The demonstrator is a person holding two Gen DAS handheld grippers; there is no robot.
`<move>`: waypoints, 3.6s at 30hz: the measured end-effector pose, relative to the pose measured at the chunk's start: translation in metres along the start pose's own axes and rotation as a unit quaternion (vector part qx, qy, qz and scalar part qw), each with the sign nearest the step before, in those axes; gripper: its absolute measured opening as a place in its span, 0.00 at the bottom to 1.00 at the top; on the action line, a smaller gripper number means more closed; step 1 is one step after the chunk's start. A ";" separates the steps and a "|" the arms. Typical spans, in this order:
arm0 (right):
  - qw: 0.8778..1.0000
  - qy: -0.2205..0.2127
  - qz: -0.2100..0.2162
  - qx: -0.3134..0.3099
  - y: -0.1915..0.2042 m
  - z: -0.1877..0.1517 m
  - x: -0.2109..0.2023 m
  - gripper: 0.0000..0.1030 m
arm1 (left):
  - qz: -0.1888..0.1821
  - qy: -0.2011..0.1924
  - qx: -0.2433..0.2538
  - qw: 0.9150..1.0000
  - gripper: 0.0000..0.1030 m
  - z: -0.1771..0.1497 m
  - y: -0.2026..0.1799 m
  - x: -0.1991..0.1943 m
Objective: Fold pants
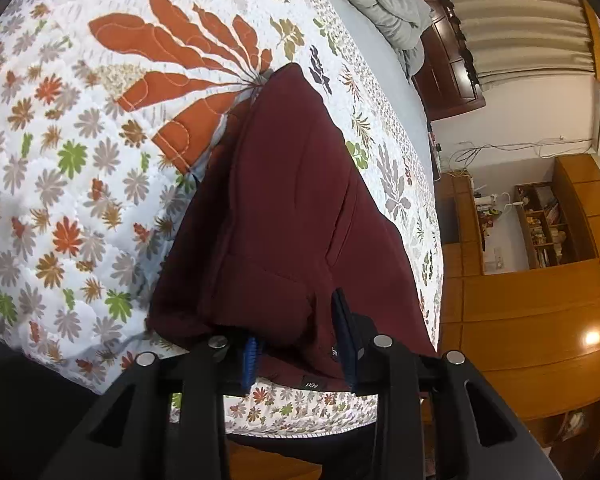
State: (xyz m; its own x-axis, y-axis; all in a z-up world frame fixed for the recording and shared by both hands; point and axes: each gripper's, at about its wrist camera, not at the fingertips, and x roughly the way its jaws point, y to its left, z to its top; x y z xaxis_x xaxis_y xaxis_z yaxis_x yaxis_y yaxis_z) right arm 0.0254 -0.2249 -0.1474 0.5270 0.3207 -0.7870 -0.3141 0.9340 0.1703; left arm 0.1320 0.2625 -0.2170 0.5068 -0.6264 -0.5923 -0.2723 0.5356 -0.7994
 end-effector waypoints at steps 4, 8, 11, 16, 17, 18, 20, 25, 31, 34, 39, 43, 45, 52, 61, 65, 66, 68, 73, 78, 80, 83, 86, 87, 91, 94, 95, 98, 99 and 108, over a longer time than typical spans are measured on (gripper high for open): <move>0.949 -0.042 -0.097 -0.298 0.140 -0.007 0.049 0.48 | 0.003 -0.007 0.001 1.000 0.28 0.003 0.005 -0.001; 0.893 -0.077 -0.130 -0.424 0.206 -0.019 0.090 0.48 | -0.009 -0.024 0.016 1.000 0.17 0.000 0.004 -0.008; 0.883 -0.089 -0.136 -0.441 0.219 -0.017 0.105 0.42 | -0.026 -0.035 0.038 0.998 0.16 -0.004 -0.003 -0.015; 0.881 -0.082 -0.129 -0.448 0.230 -0.010 0.125 0.42 | -0.076 -0.047 0.062 0.994 0.16 -0.006 -0.008 -0.028; 0.879 -0.079 -0.126 -0.452 0.232 -0.011 0.126 0.42 | -0.080 -0.049 0.065 0.993 0.16 -0.007 -0.009 -0.030; 0.878 -0.077 -0.124 -0.456 0.234 -0.012 0.128 0.42 | -0.082 -0.049 0.065 0.993 0.16 -0.008 -0.009 -0.030; 0.872 -0.079 -0.123 -0.468 0.241 -0.014 0.130 0.42 | -0.088 -0.046 0.057 0.993 0.16 -0.008 -0.005 -0.031; 0.863 -0.059 -0.134 -0.483 0.244 -0.020 0.142 0.36 | -0.093 -0.038 0.046 0.994 0.16 -0.009 -0.002 -0.031; 0.865 -0.045 -0.126 -0.484 0.240 -0.018 0.136 0.06 | -0.079 -0.037 0.032 0.996 0.16 -0.014 0.004 -0.035; 0.864 -0.050 -0.122 -0.485 0.241 -0.020 0.128 0.06 | -0.059 -0.036 0.015 0.998 0.16 -0.020 0.011 -0.038; 0.857 -0.026 -0.122 -0.500 0.243 -0.034 0.147 0.08 | -0.008 -0.023 -0.025 0.999 0.17 -0.026 0.027 -0.027; 0.866 -0.027 -0.111 -0.486 0.241 -0.031 0.141 0.16 | -0.010 -0.026 -0.019 0.999 0.28 -0.027 0.023 -0.037; 0.887 -0.028 -0.079 -0.454 0.236 -0.020 0.125 0.27 | 0.057 -0.068 0.040 0.995 0.44 -0.034 0.006 -0.063; 0.974 -0.001 -0.056 -0.220 0.157 0.026 0.101 0.33 | 0.067 -0.137 0.207 0.966 0.55 -0.050 -0.067 -0.088; 1.000 -0.010 -0.005 0.014 0.025 0.042 0.041 0.34 | 0.152 -0.036 0.211 0.965 0.55 -0.009 -0.053 0.023; 0.985 -0.047 -0.069 0.153 -0.105 0.017 -0.008 0.37 | 0.166 -0.037 0.222 0.960 0.55 -0.013 -0.052 0.024; 0.980 -0.054 -0.078 0.176 -0.130 0.009 -0.014 0.37 | 0.168 -0.037 0.223 0.960 0.55 -0.014 -0.050 0.024; 0.968 -0.061 -0.087 0.229 -0.178 -0.013 -0.019 0.37 | 0.170 -0.036 0.221 0.960 0.55 -0.015 -0.051 0.025; 0.928 -0.104 -0.008 0.357 -0.261 -0.062 -0.050 0.33 | 0.172 -0.034 0.225 0.959 0.55 -0.012 -0.054 0.027; 0.819 -0.210 -0.005 0.534 -0.329 -0.120 -0.125 0.67 | 0.160 -0.036 0.222 0.961 0.66 -0.013 -0.057 0.029; 0.787 -0.213 0.034 0.578 -0.347 -0.136 -0.124 0.67 | 0.168 -0.035 0.231 0.958 0.75 -0.015 -0.062 0.035; 0.783 -0.206 0.057 0.584 -0.356 -0.138 -0.118 0.66 | 0.187 -0.033 0.251 0.949 0.80 -0.019 -0.069 0.042; 0.784 -0.176 0.067 0.591 -0.365 -0.129 -0.098 0.66 | 0.187 -0.033 0.253 0.949 0.81 -0.019 -0.069 0.042; 0.785 -0.169 0.066 0.592 -0.372 -0.130 -0.092 0.60 | 0.183 -0.034 0.250 0.950 0.81 -0.018 -0.068 0.041; 0.818 -0.169 0.049 0.548 -0.378 -0.093 -0.084 0.11 | 0.175 -0.032 0.246 0.953 0.81 -0.016 -0.066 0.040; 0.853 -0.238 0.028 0.464 -0.355 -0.068 -0.113 0.10 | 0.174 -0.032 0.247 0.953 0.81 -0.016 -0.066 0.040; 0.850 -0.243 0.019 0.466 -0.354 -0.073 -0.114 0.10 | 0.173 -0.033 0.247 0.953 0.81 -0.016 -0.065 0.040; 0.815 -0.222 0.011 0.535 -0.370 -0.114 -0.085 0.10 | 0.177 -0.034 0.247 0.952 0.81 -0.016 -0.066 0.042; 0.806 -0.214 0.014 0.552 -0.374 -0.126 -0.074 0.10 | 0.179 -0.033 0.249 0.951 0.82 -0.017 -0.067 0.042; 0.797 -0.230 0.005 0.558 -0.372 -0.131 -0.071 0.10 | 0.181 -0.036 0.251 0.950 0.82 -0.018 -0.067 0.043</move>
State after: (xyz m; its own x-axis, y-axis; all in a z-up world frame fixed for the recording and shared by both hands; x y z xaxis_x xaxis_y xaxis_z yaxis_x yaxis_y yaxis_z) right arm 0.0011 -0.6164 -0.2325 0.8429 0.1134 -0.5260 0.4438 0.4063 0.7987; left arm 0.1578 0.1892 -0.1905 0.5132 -0.3189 -0.7969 -0.0249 0.9225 -0.3852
